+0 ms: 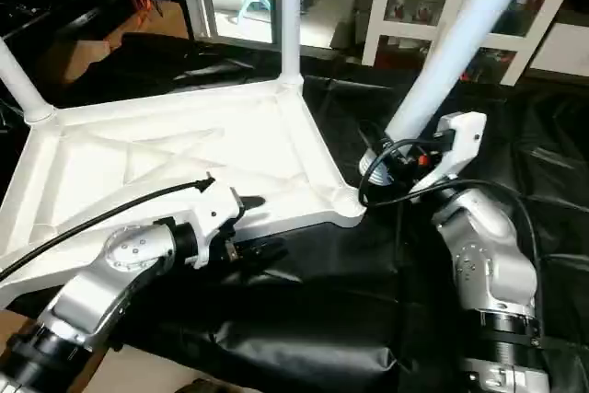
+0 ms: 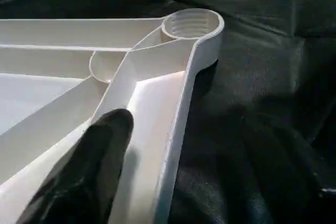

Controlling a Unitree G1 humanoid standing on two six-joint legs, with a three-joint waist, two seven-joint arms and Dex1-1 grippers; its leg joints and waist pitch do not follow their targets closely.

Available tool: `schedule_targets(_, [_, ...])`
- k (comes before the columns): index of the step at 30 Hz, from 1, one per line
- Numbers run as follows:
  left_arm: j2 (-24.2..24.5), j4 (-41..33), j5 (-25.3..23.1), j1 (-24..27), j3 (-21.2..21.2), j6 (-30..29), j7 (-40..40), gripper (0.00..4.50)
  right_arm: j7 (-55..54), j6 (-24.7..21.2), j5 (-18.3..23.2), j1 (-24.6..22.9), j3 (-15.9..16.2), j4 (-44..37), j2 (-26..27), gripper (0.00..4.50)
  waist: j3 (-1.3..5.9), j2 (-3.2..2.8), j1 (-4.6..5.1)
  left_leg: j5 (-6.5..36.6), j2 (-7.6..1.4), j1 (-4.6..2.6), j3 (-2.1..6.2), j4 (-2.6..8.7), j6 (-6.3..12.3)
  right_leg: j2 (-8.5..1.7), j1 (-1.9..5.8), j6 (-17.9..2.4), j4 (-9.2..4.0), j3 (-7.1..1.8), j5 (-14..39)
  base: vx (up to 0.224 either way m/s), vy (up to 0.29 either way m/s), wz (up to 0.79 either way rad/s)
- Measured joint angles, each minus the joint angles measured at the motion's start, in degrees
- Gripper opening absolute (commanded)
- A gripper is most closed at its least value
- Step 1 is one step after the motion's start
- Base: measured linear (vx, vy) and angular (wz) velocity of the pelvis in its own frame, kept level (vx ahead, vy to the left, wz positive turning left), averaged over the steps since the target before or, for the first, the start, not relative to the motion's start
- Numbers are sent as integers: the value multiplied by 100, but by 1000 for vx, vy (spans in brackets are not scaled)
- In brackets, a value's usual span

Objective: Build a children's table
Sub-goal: Insert table leg to table base

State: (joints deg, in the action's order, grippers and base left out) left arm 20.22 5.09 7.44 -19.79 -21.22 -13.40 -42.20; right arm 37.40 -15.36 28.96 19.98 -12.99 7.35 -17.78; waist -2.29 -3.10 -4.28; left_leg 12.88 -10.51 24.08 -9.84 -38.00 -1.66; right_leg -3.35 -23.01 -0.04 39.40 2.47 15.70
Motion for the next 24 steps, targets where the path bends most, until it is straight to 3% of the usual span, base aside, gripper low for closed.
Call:
schedule_targets(10, [-63,696,-94,-380,-55,12,-348,263,7,113,-152,-49,146,-8,11,197,3,-4,92,1,2,0,-1,0,2,-2,0,4,0,0,-2,0,0,0])
schedule_targets(14, [-39,860,-187,-427,-169,20,-516,252,22,113,-188,-135,221,-16,11,197,3,-5,97,1,1,0,-1,0,2,-2,0,4,0,0,-2,0,0,0])
schedule_targets(15, [-28,888,-224,-451,-179,20,-538,226,29,114,-191,-134,224,-17,11,197,3,-5,98,1,1,0,-1,0,2,-2,0,4,0,0,-2,0,0,0])
schedule_targets(24, [56,977,-275,-472,-102,65,-576,168,56,182,-234,-128,225,-18,0,197,4,-6,66,-3,0,-2,2,0,6,-2,2,2,6,5,-2,0,0,0])
